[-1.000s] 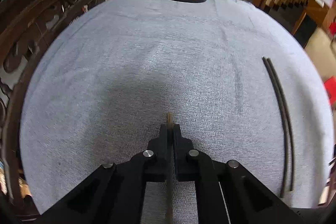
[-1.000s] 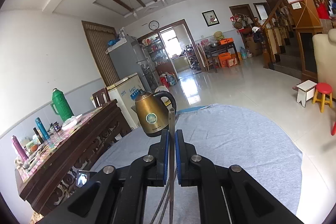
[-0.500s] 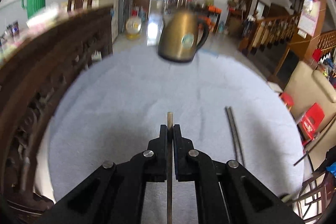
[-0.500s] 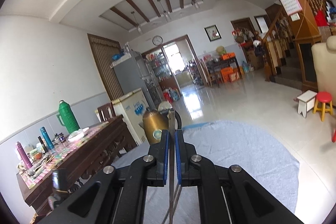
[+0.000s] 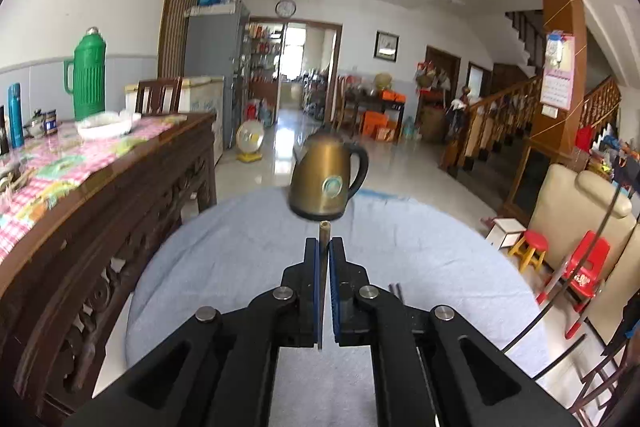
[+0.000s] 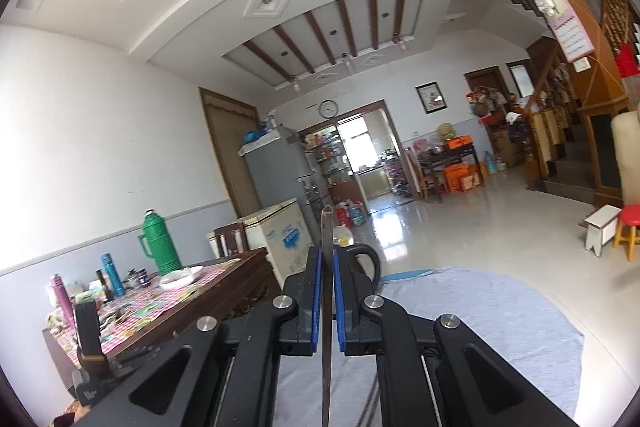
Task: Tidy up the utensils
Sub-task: 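Carry the upright chopsticks toward the mesh holder with both grippers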
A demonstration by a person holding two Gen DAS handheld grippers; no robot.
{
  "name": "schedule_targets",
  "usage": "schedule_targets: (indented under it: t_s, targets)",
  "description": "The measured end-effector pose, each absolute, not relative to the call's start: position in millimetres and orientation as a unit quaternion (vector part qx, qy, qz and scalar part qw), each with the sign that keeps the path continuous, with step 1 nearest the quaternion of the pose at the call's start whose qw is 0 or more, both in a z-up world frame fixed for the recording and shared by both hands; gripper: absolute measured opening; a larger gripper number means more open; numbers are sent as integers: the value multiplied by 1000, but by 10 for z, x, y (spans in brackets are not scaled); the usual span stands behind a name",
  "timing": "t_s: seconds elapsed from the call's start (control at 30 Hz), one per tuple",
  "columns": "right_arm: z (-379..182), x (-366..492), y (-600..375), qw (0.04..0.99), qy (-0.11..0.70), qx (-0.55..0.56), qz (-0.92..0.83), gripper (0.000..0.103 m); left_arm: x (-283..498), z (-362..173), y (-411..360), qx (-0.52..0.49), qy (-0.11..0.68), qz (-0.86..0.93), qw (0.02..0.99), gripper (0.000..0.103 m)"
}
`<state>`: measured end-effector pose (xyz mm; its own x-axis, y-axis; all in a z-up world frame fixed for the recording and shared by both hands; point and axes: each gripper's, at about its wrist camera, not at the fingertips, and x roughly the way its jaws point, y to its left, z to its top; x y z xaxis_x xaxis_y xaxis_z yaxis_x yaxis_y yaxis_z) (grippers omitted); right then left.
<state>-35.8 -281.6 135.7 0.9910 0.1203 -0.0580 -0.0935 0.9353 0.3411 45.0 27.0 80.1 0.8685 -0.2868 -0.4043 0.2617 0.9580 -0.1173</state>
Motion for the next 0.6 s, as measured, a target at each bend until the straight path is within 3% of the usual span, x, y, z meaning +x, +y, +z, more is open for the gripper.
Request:
schedule_targets:
  t_s: [0.6]
  targets:
    - [1153,-481,-2360,982,77,137,101,7,-111,1406,82,13,159,-189,969,5]
